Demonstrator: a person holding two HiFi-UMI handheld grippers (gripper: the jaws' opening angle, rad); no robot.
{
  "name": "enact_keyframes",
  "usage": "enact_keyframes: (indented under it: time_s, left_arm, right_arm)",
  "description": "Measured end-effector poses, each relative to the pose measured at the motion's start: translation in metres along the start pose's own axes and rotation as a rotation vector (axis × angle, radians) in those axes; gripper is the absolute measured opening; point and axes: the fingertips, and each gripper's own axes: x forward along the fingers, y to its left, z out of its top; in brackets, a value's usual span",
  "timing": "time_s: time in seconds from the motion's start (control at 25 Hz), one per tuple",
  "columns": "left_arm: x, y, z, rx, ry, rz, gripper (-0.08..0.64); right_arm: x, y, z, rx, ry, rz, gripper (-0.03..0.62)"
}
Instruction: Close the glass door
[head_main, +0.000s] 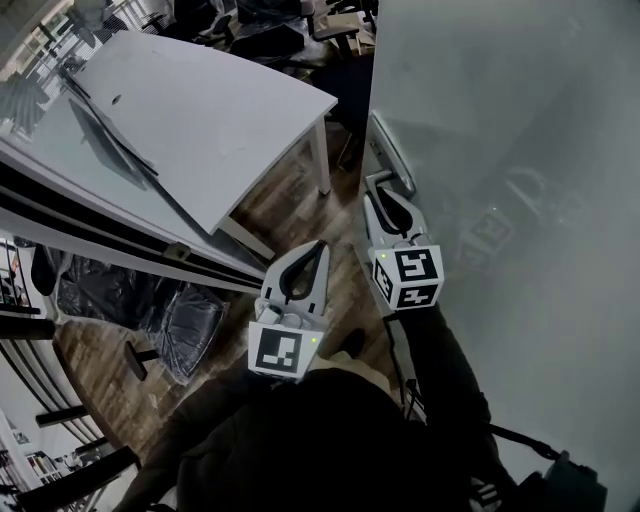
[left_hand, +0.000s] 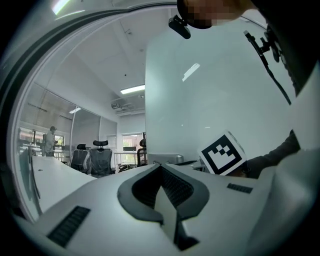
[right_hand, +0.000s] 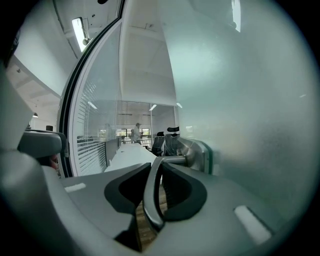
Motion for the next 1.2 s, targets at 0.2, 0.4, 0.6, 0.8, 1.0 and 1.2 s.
enact_keyframes:
  time_s: [0.2, 0.4, 0.6, 0.8, 1.0, 1.2]
  left_arm:
    - [-0.018, 0.015, -0.005, -0.015, -0.008, 0.012, -0.003]
    - [-0.042, 0.032, -0.008, -0.023, -0.020, -0.017, -0.003]
    - [-0.067, 0.050, -0.013, -0.026, -0.030, -0.079, -0.003]
    - [-0.093, 0.072, -0.021, -0.039, -0.021, -0.134, -0.003]
    - [-0.113, 0.086, -0.034, -0.044, 0.008, -0.179, -0.003]
    - [-0.127, 0.092, -0.032, -0.054, 0.011, -0.193, -0.003]
  right_arm:
    - [0.002, 0.026, -0.002, -0.005, -0.007, 0.032, 0.068]
    - [0.002, 0.053, -0.005, -0.009, -0.017, 0.061, 0.067]
    - [0.003, 0.082, -0.010, -0.011, -0.018, 0.094, 0.067]
    - [0.001, 0.114, -0.011, -0.022, -0.027, 0.134, 0.067]
    - [-0.003, 0.144, -0.012, -0.015, -0.041, 0.165, 0.067]
    - [-0.012, 0.173, -0.010, -0.018, -0.042, 0.192, 0.067]
